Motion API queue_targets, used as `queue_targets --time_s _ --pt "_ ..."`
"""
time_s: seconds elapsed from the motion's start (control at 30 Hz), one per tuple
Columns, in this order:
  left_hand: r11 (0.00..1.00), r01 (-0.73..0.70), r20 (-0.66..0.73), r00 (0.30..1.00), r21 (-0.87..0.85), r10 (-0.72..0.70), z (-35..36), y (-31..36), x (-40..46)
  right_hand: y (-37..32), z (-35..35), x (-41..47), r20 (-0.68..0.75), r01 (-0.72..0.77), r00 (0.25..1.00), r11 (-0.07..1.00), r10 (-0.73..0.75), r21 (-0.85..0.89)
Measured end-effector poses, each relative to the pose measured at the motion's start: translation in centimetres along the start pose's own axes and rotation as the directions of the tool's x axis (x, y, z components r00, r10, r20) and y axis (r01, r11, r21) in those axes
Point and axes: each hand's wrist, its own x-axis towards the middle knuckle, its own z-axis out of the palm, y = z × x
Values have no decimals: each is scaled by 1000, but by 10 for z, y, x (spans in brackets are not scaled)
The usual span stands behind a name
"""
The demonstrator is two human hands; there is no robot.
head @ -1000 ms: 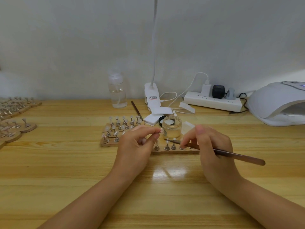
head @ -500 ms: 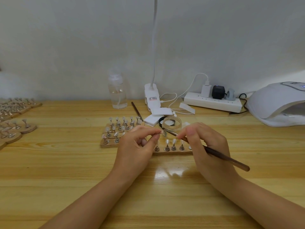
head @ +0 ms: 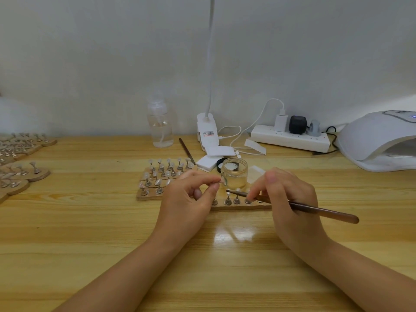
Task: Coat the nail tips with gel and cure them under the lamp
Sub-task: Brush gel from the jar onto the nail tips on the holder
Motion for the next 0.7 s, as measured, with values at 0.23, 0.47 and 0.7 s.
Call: queue_targets --time_s 0.23,0.47,0.7 --pt "999 24 -2 1000 -24 -24 -1 2 -1 1 2 1 27 37 999 998 -35 -60" --pt "998 41 -8 999 -49 -41 0 3 -1 1 2 2 24 49 999 993 -47 -106" --pt "997 44 -15 999 -58 -45 0 3 -1 -1 0 1 3 5 1000 1000 -5 -22"
